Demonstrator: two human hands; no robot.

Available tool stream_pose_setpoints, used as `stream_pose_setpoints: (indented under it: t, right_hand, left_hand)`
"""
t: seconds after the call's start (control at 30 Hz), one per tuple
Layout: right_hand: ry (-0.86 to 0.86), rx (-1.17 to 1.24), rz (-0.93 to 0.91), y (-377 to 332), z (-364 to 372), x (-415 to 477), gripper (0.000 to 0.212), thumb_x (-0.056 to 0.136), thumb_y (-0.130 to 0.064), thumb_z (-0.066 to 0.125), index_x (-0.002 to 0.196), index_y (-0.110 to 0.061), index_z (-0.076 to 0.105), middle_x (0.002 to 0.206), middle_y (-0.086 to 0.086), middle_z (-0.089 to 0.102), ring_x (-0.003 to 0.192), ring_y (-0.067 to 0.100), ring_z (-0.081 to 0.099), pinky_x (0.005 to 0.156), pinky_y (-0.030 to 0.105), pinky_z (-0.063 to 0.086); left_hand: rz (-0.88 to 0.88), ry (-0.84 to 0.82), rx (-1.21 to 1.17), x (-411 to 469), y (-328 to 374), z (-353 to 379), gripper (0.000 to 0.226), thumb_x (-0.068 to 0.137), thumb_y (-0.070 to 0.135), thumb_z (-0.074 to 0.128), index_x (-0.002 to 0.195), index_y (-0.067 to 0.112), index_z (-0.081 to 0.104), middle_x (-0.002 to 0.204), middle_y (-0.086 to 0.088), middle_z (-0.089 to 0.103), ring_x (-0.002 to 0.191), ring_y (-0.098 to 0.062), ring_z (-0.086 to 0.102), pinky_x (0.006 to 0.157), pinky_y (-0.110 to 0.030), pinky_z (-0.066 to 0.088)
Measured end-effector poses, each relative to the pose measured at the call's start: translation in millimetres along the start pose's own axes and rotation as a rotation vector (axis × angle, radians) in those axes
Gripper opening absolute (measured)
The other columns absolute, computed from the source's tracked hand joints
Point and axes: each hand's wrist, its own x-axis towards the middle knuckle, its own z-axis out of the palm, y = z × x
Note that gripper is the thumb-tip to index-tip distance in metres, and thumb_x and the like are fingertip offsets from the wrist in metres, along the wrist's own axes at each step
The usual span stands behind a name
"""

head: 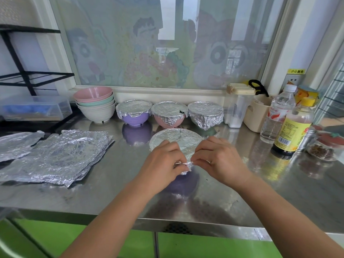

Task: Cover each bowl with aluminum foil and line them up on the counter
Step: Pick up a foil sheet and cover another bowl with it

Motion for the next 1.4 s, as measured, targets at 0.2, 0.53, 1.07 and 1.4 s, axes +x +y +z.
stream_pose_setpoints:
  t: [0.2,0.53,1.07,1.4]
  right_hand:
    - [-0.038,0.037,0.021,10,-3,-1,0.016,0.086,-0.039,0.065,0.087,-0.028,0.077,0.089,-0.01,0.068,0.079,0.021,0.06,0.066,0.034,0.048]
    - [-0.05,-0.03,-0.025,-2,-1,7,0.015,0.084,-0.036,0.061,0.078,-0.027,0.072,0.083,-0.011,0.065,0.076,0.02,0.057,0.064,0.032,0.042]
    - [-0.036,-0.094,-0.013,-13,6,12,0.012,0.084,-0.034,0.061,0.078,-0.03,0.071,0.082,-0.012,0.063,0.076,0.017,0.055,0.065,0.031,0.034]
    - [-0.035,-0.08,-0.042,-6,-1,9,0.02,0.086,-0.043,0.059,0.077,-0.031,0.073,0.082,-0.013,0.064,0.076,0.017,0.056,0.064,0.031,0.038]
  left_hand:
    - [-0.039,-0.053,-0.019,1,-9,-13,0.021,0.066,0.023,0.086,0.068,0.021,0.066,0.073,0.014,0.053,0.075,-0.014,0.046,0.069,-0.031,0.042]
    - [-0.066,-0.008,0.018,-2,1,-8,0.02,0.064,0.033,0.082,0.074,0.021,0.069,0.077,0.01,0.056,0.076,-0.016,0.049,0.065,-0.035,0.047]
    - [-0.079,-0.062,-0.017,-2,-9,-14,0.016,0.068,0.019,0.083,0.074,0.017,0.068,0.077,0.009,0.056,0.077,-0.016,0.052,0.067,-0.033,0.047]
    - [-0.094,-0.148,-0.055,3,-22,-28,0.015,0.068,0.01,0.082,0.072,0.015,0.069,0.077,0.005,0.06,0.074,-0.012,0.055,0.067,-0.022,0.041]
